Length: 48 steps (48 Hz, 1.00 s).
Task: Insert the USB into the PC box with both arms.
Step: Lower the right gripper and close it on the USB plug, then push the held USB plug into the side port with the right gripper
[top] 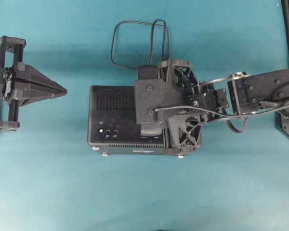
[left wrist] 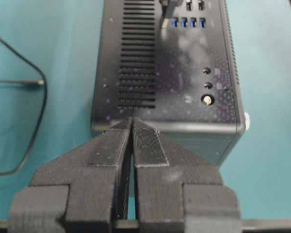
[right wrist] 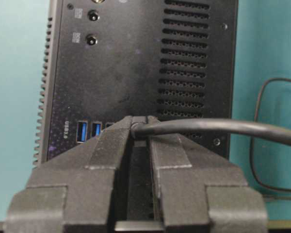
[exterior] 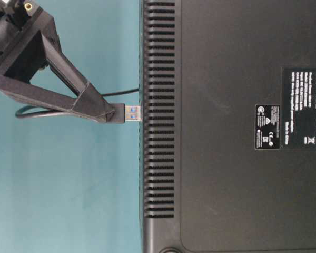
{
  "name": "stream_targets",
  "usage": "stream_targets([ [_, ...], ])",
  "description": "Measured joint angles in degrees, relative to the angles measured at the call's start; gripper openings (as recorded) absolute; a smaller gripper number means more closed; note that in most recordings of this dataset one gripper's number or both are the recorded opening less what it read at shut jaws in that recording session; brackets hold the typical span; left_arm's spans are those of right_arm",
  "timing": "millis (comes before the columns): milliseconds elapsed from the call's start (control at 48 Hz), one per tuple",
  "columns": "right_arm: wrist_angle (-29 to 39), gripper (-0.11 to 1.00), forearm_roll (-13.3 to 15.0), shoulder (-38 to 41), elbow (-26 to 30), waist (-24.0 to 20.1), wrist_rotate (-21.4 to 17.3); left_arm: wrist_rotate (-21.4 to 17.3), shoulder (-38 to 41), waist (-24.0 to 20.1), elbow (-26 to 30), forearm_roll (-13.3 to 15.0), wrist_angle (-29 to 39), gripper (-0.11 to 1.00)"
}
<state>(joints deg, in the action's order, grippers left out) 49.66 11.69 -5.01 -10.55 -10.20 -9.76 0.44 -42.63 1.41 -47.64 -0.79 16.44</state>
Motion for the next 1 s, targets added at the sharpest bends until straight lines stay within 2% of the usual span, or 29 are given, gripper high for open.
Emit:
stream_targets([
  [375, 0.70, 0.09, -0.35, 0.09, 0.18, -0.44, 0.00, 0.00, 0.09, 0.09, -0.53, 0.00, -1.58, 0.00],
  [624, 0.53, 0.09, -0.44, 0.62, 0.00, -1.14, -3.69, 0.00, 0.44, 0.44, -0.79, 0.00, -1.67, 0.00],
  [999, 0.35, 0.09, -0.26, 0.97, 0.09, -1.23, -3.96, 0.00, 0.62, 0.62, -1.05, 0.00, -1.67, 0.00],
])
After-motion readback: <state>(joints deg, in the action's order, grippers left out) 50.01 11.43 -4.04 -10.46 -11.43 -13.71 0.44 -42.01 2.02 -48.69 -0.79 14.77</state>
